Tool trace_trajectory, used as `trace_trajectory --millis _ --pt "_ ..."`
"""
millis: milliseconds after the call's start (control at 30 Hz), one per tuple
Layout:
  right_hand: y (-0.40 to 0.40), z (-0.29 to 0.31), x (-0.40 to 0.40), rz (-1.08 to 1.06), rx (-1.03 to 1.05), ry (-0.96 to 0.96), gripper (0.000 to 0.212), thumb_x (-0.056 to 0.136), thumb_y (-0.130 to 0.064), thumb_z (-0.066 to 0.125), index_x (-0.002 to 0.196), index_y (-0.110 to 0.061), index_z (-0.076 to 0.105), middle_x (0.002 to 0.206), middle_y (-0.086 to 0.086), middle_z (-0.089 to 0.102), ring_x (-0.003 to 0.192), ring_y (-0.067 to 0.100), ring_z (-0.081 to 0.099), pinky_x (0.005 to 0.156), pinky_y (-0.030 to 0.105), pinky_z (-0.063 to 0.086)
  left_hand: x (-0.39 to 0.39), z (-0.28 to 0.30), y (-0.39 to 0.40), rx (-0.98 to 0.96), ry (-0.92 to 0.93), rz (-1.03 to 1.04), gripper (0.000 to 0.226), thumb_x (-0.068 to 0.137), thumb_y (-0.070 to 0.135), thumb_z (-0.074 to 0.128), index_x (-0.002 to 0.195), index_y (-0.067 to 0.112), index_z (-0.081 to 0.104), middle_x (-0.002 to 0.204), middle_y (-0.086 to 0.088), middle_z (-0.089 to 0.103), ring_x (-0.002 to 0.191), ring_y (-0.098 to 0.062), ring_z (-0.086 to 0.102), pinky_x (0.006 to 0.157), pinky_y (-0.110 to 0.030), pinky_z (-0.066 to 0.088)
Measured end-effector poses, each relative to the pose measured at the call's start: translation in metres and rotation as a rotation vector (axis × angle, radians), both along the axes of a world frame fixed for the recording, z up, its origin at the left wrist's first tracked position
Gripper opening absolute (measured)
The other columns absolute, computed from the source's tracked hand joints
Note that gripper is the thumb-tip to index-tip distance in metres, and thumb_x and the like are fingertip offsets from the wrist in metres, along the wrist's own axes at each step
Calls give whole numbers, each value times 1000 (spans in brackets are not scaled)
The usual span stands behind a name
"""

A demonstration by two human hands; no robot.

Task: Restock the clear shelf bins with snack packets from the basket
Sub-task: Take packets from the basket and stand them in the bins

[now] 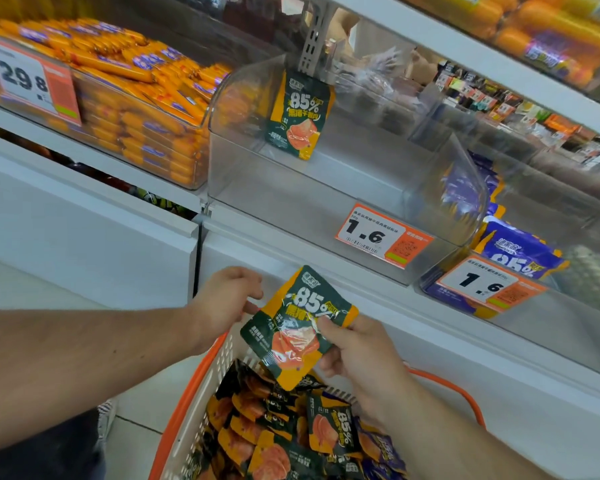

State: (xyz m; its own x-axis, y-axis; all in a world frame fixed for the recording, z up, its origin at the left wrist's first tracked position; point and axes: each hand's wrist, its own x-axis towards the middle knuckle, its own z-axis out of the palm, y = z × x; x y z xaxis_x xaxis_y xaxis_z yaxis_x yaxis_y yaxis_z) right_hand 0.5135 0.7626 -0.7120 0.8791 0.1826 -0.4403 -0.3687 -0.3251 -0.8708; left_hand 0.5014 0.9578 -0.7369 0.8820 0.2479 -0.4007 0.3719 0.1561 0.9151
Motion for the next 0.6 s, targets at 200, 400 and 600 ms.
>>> trace_trajectory --millis 200,400,600 --pt "11 49 7 164 -258 -382 26 96 -18 60 79 1 64 48 7 53 41 11 50 47 19 40 6 15 -3 343 -270 28 14 90 16 58 85 28 61 89 4 64 84 -13 61 76 -30 49" --pt "24 114 37 75 -39 -536 24 94 -12 62 71 -11 63 58 6 66 32 12 45 40 22 38 31 51 11 978 -904 55 27 80 22 48 99 10 64 100 -2 61 95 -19 53 83 -35 40" --pt "49 158 115 -102 234 -182 9 96 -16 53 87 -18 55 61 -2 46 34 6 35 35 15 30 57 63 36 1503 -931 131 62 68 29 52 126 8 59 136 -10 54 125 -30 40 105 -41 24"
